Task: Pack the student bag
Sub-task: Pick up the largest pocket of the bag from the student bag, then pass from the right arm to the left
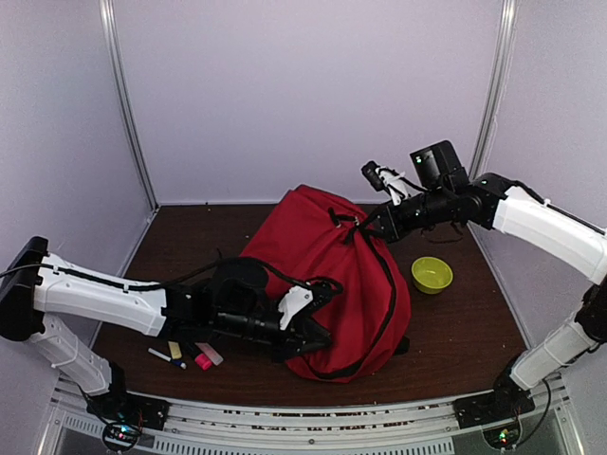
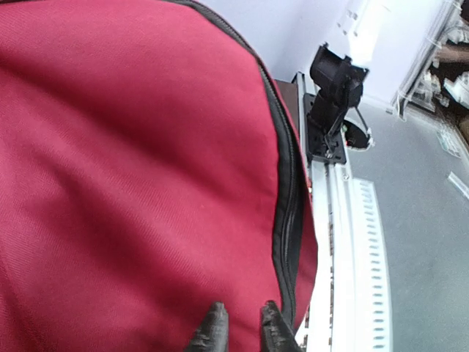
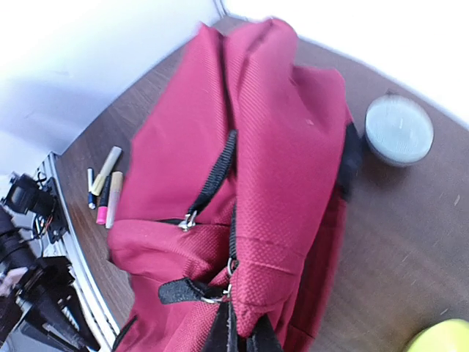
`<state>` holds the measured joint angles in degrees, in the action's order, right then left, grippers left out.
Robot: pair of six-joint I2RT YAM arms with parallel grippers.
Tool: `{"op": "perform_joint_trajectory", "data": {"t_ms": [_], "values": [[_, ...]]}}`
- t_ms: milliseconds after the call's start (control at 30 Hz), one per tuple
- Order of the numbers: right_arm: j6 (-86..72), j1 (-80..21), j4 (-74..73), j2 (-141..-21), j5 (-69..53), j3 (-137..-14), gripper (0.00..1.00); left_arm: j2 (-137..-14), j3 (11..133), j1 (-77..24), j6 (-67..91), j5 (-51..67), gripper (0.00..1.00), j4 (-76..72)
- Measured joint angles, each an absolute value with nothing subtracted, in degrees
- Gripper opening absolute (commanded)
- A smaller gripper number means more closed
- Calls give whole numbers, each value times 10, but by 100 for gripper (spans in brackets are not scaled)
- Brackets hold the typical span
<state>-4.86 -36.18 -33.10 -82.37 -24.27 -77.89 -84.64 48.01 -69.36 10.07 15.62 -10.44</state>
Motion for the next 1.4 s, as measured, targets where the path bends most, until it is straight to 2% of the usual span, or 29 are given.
{"op": "perform_joint_trajectory", "data": {"t_ms": [100,267,300,367,500,633,700,833,1233,1300,1333,1400], "values": [[-3,-362,-348,-801,-264,-799,0,-844,502,-708,64,140,50,-87],[52,-369,-380,-797,-302,-840,0,-787,541,-750,21,143,58,-16],[61,-373,-388,-797,-307,-847,0,-772,555,-746,18,142,62,3],[79,-387,-405,-797,-314,-859,0,-734,584,-720,8,138,71,35],[125,-434,-433,-797,-322,-871,0,-657,618,-628,-8,123,80,100],[165,-475,-450,-797,-330,-871,0,-647,685,-524,-61,111,94,181],[182,-491,-455,-796,-333,-870,0,-653,704,-509,-119,114,98,212],[199,-512,-460,-794,-333,-869,0,-684,722,-493,-220,142,98,267],[206,-543,-451,-766,-332,-829,0,-930,945,-446,-351,171,97,359],[205,-543,-447,-765,-329,-826,0,-963,972,-446,-354,188,85,366],[205,-543,-446,-764,-328,-823,0,-978,982,-446,-355,198,72,370],[206,-543,-443,-764,-325,-819,0,-1005,995,-446,-353,215,34,379]]}}
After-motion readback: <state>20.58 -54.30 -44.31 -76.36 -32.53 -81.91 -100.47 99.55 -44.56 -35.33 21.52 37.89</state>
